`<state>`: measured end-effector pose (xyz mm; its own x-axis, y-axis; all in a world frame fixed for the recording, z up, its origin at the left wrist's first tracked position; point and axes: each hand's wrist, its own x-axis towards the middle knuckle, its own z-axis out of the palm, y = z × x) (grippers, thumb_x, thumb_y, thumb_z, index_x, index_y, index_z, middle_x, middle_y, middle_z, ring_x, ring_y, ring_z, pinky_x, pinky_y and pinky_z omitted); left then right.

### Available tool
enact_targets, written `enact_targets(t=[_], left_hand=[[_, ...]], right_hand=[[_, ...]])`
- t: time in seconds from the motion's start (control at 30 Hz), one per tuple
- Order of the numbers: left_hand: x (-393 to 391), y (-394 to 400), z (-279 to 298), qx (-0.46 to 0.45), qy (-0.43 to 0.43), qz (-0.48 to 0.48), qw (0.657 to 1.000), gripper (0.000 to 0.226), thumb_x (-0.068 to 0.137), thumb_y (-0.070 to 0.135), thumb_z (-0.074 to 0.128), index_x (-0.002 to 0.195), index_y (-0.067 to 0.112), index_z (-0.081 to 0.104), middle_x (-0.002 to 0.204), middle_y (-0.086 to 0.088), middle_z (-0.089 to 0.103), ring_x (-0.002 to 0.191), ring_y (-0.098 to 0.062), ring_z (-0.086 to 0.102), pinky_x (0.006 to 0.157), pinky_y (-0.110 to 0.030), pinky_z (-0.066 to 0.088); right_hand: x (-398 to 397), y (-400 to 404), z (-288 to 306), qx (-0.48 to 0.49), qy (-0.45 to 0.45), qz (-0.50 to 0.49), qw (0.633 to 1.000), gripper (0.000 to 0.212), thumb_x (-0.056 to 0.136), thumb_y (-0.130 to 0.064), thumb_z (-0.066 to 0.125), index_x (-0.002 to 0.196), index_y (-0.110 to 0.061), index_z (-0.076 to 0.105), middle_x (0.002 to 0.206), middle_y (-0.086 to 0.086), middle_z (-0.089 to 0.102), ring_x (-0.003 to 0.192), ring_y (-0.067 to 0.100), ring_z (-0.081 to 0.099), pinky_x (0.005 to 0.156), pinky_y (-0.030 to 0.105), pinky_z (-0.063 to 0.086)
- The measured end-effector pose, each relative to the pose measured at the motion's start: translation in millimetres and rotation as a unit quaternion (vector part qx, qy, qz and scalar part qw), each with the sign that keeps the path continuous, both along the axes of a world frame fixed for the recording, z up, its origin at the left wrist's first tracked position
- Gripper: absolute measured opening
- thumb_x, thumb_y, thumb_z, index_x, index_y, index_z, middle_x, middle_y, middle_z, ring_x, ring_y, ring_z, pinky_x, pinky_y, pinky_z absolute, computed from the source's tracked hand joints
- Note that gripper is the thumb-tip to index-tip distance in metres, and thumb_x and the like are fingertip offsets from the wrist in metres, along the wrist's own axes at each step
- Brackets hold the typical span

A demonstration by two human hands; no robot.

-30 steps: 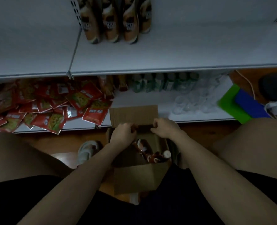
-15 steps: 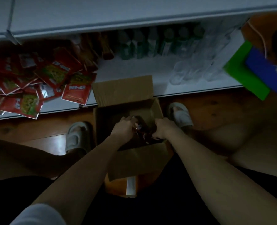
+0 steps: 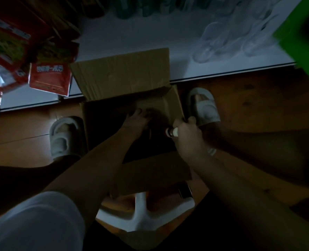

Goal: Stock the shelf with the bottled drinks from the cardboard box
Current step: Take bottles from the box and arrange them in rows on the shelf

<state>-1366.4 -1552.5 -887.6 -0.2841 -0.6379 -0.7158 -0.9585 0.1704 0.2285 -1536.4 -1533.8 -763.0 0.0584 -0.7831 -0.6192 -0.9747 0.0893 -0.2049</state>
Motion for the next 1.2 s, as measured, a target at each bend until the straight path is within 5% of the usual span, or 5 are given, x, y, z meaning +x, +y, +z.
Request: enact_targets(t=[0.13,0.37,0.77,0.97,1.2], left_hand=[[17.2,8.9,-8.0,0.036,-0.023,-0.021,0.999,0.049,0.096,0.024,0.050,0.144,0.019,0.041,0.156,-0.009,0.023,0.141,-0.034,0.020,0.107,-0.049,0.037],[19.9,16.5,-4.0,0.053,-0.034,-0.007,0.998,0.061,0.098,0.023,0.048,0.152,0.018,0.020,0.159,-0.010,0.019,0.144,-0.041,0.012,0.115,-0.045,0.026],[59.6,37.9,88.1,0.030,0.023,0.148,0.988,0.082,0.086,0.022,0.066,0.150,0.012,0.014,0.149,-0.017,0.034,0.131,-0.035,0.043,0.106,-0.042,0.038],[75.8,41.8,146.2,-0.008,0.162,0.341,0.926,0.063,0.081,0.019,0.074,0.129,0.010,0.034,0.118,-0.003,0.051,0.106,-0.019,0.052,0.083,-0.030,0.040],[78.9,40.3,206.5,-0.050,0.261,0.449,0.853,0.068,0.079,0.023,0.077,0.133,0.015,0.035,0.117,0.001,0.052,0.109,-0.017,0.052,0.091,-0.034,0.045]], right_hand=[[-1.2,-3.5,0.0,0.007,-0.045,-0.017,0.999,0.022,0.093,-0.012,0.054,0.113,-0.019,0.059,0.117,0.011,0.044,0.095,0.033,0.059,0.085,0.037,0.049],[-3.8,-8.3,9.0,0.003,-0.061,-0.008,0.998,0.029,0.090,-0.002,0.051,0.114,-0.015,0.060,0.118,0.011,0.052,0.103,0.030,0.059,0.086,0.039,0.053],[7.1,-29.7,69.5,-0.065,-0.078,0.051,0.994,0.046,0.087,0.001,0.056,0.130,-0.011,0.047,0.131,0.009,0.045,0.122,0.030,0.046,0.096,0.037,0.040],[7.0,-39.2,108.2,-0.085,-0.125,0.091,0.984,0.041,0.091,-0.004,0.051,0.129,-0.016,0.048,0.132,0.004,0.045,0.121,0.025,0.045,0.097,0.040,0.042],[13.5,-44.9,150.5,-0.104,-0.285,0.038,0.952,0.032,0.097,-0.008,0.045,0.128,-0.017,0.051,0.130,0.000,0.042,0.116,0.018,0.049,0.096,0.026,0.039]])
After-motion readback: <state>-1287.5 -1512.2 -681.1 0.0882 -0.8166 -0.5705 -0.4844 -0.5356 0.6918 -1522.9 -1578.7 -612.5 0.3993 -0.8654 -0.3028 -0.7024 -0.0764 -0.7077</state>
